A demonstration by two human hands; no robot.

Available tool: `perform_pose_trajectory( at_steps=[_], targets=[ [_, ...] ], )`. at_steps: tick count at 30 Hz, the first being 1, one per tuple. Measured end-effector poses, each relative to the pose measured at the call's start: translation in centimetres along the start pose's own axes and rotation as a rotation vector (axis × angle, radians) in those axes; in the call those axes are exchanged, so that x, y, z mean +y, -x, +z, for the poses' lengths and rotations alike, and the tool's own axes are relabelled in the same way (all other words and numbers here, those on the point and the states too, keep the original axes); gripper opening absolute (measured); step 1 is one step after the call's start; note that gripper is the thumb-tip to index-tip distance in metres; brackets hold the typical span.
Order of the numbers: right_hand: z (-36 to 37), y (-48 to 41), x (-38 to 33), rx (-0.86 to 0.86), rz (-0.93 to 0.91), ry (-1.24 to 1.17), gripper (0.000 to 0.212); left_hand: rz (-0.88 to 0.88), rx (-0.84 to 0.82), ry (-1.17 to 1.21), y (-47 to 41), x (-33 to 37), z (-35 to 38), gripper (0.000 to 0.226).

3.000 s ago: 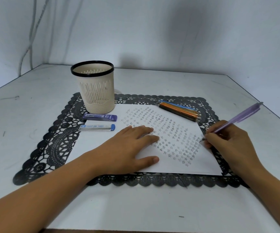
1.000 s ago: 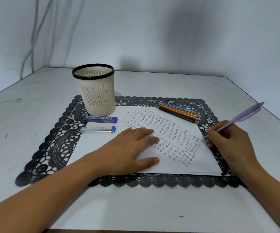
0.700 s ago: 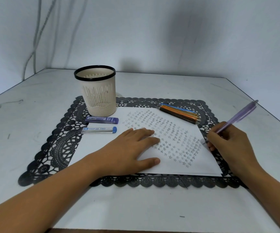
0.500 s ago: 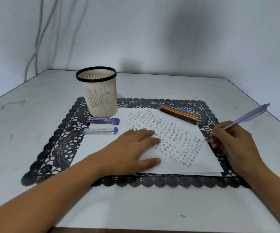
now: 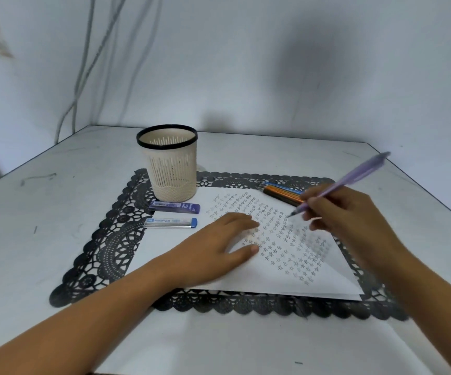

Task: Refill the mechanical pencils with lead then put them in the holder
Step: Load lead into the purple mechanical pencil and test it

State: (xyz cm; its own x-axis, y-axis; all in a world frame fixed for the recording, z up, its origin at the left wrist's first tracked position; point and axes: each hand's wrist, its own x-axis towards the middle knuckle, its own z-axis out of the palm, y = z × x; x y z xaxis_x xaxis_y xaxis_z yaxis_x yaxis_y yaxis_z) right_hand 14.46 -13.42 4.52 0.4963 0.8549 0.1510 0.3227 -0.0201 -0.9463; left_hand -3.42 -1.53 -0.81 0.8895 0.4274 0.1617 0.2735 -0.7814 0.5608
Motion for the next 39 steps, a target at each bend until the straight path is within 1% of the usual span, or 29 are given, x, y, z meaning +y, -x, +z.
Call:
perform_pose_trajectory(
  at_steps=[4,6,8,11,13,14,15,18,20,22,25,27,29,31,35,39],
  targets=[
    [3.3,-1.4,-0.5,-0.151,0.011,0.041,0.011,-0.037,0.190,0.163,-0.1,0.1,-0.2,0.040],
    [4.4,-2.0,-0.5,-0.211,0.026,0.020,0.011,-0.044,0.239,0.244,-0.3,0.2,-0.3,0.032],
    [5.2,-2.3,-0.4,-0.248,0.026,-0.015,0.010,-0.048,0.271,0.275,-0.4,0.3,-0.4,0.022],
    [6.1,-2.4,-0.2,-0.241,0.003,-0.042,0.010,-0.082,0.326,0.292,-0.6,0.4,-0.4,0.009],
    [6.3,-2.5,0.2,-0.200,-0.007,-0.028,0.010,-0.105,0.345,0.318,-0.7,0.4,-0.4,0.009],
    [6.5,-2.6,0.6,-0.165,0.006,-0.058,0.008,-0.115,0.346,0.324,-0.7,0.4,-0.4,0.010],
    [6.6,-2.6,1.0,-0.123,0.047,-0.142,0.009,-0.121,0.341,0.326,-0.7,0.4,-0.4,0.009],
    [6.4,-3.1,1.6,-0.052,0.226,-0.578,0.044,-0.108,0.312,0.308,-0.7,0.4,-0.2,0.010],
    [6.0,-3.3,1.5,-0.076,0.293,-0.792,0.056,-0.097,0.286,0.312,-0.6,0.4,0.0,0.009],
    [5.9,-3.4,1.4,-0.106,0.350,-0.984,0.058,-0.086,0.272,0.309,-0.6,0.4,0.1,0.009],
    [6.1,-3.4,1.2,-0.103,0.388,-1.244,0.055,-0.056,0.248,0.278,-0.4,0.4,0.3,0.012],
    [6.1,-3.4,1.1,-0.093,0.390,-1.311,0.055,-0.035,0.234,0.240,-0.3,0.4,0.4,0.008],
    [5.9,-3.5,1.2,-0.102,0.374,-1.325,0.056,-0.012,0.223,0.219,-0.3,0.5,0.4,0.003],
    [5.6,-3.5,1.4,-0.107,0.350,-1.335,0.058,0.017,0.204,0.202,-0.2,0.6,0.3,0.004],
    [5.1,-3.6,1.6,-0.093,0.324,-1.341,0.058,0.078,0.181,0.158,-0.1,0.5,0.3,0.014],
    [4.9,-3.5,1.7,-0.088,0.306,-1.312,0.047,0.101,0.172,0.152,-0.1,0.4,0.4,0.019]
  ],
)
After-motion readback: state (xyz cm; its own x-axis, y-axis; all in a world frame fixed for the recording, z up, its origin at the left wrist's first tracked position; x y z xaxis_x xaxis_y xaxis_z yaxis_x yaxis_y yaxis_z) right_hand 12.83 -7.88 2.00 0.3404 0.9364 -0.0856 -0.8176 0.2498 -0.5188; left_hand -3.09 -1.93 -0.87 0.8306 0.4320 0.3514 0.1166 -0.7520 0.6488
